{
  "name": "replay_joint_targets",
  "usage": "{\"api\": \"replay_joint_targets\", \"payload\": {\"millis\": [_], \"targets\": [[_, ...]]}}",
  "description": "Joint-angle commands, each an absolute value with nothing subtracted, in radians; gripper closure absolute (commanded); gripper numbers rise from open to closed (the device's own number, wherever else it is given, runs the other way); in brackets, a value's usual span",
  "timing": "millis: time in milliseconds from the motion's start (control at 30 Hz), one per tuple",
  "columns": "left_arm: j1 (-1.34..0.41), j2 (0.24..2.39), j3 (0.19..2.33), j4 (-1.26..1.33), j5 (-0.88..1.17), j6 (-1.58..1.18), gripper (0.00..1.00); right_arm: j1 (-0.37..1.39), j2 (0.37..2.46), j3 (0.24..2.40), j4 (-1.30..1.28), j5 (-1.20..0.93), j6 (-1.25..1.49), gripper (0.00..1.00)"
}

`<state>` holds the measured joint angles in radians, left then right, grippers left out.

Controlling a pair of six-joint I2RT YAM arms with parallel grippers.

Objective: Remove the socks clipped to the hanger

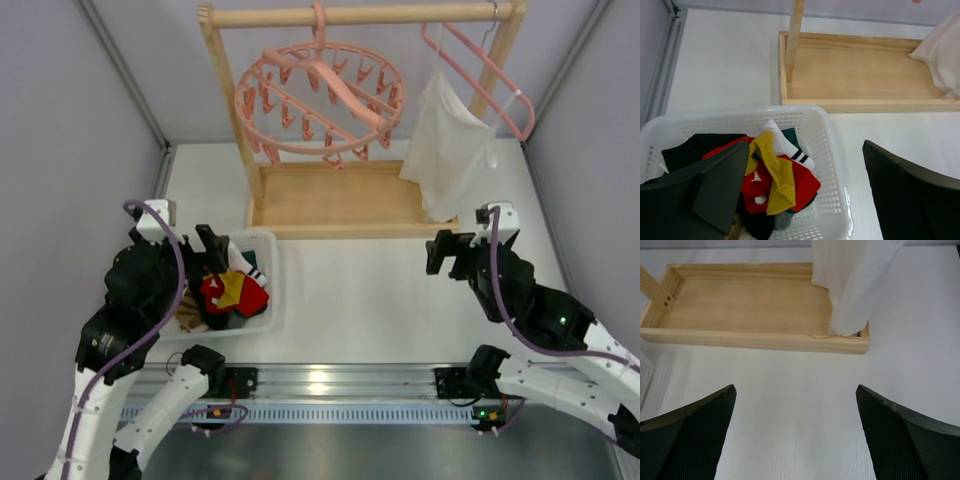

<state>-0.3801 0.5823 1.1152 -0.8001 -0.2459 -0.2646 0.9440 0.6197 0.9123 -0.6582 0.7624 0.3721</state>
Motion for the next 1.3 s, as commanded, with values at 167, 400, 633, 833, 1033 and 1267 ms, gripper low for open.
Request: {"api": "replay_joint_targets", "payload": {"millis": [167,400,633,833,1033,1267], "targets": [[-0.405,0.460,1.108,-0.865,-0.305,-0.141,0.01,0.936,0.543,1.058,-0.876,0.798,0.315,0.01],[-0.407,0.385,1.109,-0.917,-0.314,-0.138,0.01,0.936,0.506,1.144,-0.985,0.842,0.269,0.01],[-0.413,0.311,1.077,-0.917,-0.327,-0.140,0.01,0.936,0.483,1.149,-1.020,0.865,0.267,0.01],[-0.413,0.301,1.078,-0.916,-0.324,-0.140,0.02,0.937,0.463,1.132,-0.999,0.859,0.262,0.00],[-0.413,0.298,1.074,-0.914,-0.327,-0.141,0.02,0.936,0.463,1.127,-0.986,0.859,0.258,0.01],[-0.411,0.298,1.072,-0.913,-0.330,-0.144,0.01,0.937,0.460,1.117,-0.970,0.856,0.261,0.01]]}}
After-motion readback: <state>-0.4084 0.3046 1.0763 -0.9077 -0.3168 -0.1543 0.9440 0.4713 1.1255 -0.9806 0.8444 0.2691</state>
